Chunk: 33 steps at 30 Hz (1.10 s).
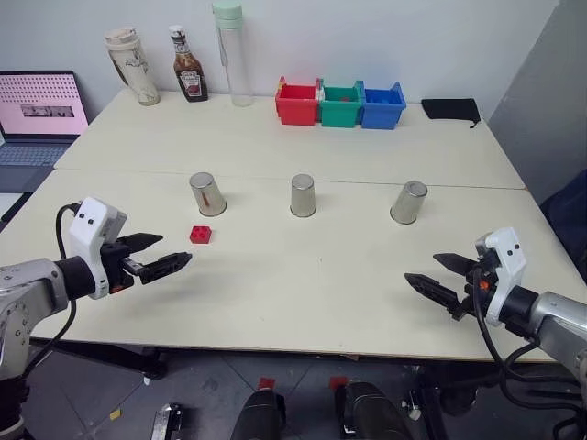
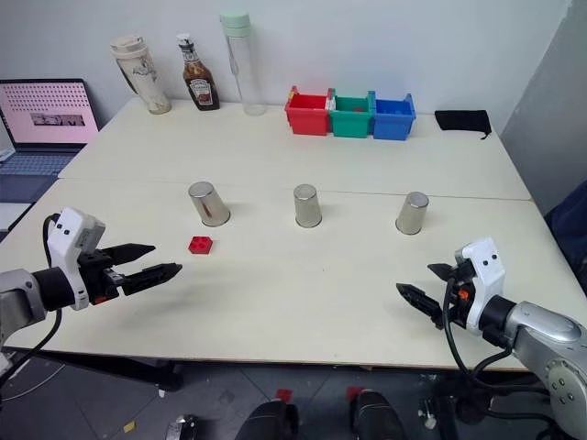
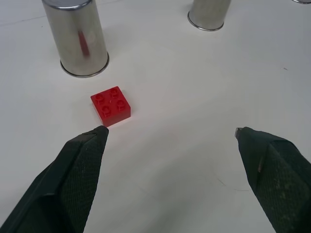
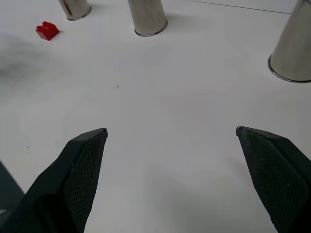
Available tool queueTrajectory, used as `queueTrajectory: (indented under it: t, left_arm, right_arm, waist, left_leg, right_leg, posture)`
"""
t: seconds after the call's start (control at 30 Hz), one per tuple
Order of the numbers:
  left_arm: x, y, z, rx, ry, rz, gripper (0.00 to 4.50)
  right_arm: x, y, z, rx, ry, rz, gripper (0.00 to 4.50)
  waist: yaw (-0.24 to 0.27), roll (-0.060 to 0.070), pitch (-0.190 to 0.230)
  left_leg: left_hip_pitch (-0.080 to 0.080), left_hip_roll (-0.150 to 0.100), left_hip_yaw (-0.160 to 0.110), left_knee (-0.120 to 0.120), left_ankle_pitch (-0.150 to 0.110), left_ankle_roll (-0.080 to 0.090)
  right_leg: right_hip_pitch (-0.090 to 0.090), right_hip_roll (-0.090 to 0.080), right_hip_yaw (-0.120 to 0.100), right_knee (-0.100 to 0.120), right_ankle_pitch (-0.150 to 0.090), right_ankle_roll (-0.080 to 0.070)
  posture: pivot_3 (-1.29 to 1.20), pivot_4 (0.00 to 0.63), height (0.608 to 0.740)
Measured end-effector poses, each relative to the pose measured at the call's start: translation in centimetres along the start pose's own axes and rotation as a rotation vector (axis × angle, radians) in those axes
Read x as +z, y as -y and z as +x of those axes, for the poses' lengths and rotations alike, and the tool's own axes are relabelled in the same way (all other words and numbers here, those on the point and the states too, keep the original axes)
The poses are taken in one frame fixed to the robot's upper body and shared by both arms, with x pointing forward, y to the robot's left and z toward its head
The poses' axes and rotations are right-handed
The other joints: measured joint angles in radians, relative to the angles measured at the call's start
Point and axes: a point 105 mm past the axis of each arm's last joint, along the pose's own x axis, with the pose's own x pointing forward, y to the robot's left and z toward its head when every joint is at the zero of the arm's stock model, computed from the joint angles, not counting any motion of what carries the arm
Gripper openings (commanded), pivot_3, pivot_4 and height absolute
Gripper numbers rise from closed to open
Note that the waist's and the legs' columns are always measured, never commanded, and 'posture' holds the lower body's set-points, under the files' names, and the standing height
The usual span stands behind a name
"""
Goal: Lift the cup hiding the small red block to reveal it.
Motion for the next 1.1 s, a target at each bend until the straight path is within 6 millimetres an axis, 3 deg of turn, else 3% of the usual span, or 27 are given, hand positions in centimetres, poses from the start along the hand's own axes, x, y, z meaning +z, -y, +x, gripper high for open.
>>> queueTrajectory:
  t: [0.37,1.1]
  left_arm:
    - [-0.86,0.53,-0.29,-0.034,-0.055,-0.014,4.46]
    - [-0.6,-0.04,-0.24,-0.04,-0.035,-0.01,4.46]
  right_arm:
    - [0.11,-0.03,0.21,-0.003,-0.003,-0.006,4.5]
    - [-0.03,-0.48,0.68,0.004,0.0,0.017,4.5]
  waist:
    - [0.0,0.0,0.0]
    - [0.0,0.0,0.0]
  left_leg:
    - [0.0,0.0,0.0,0.0,0.0,0.0]
    - [0.0,0.0,0.001,0.0,0.0,0.0]
  right_leg:
    - [0.0,0.0,0.0,0.0,0.0,0.0]
    - [0.0,0.0,0.0,0.001,0.0,0.0]
  posture:
    - [0.0,0.15,0.74]
    - [0.0,0.15,0.74]
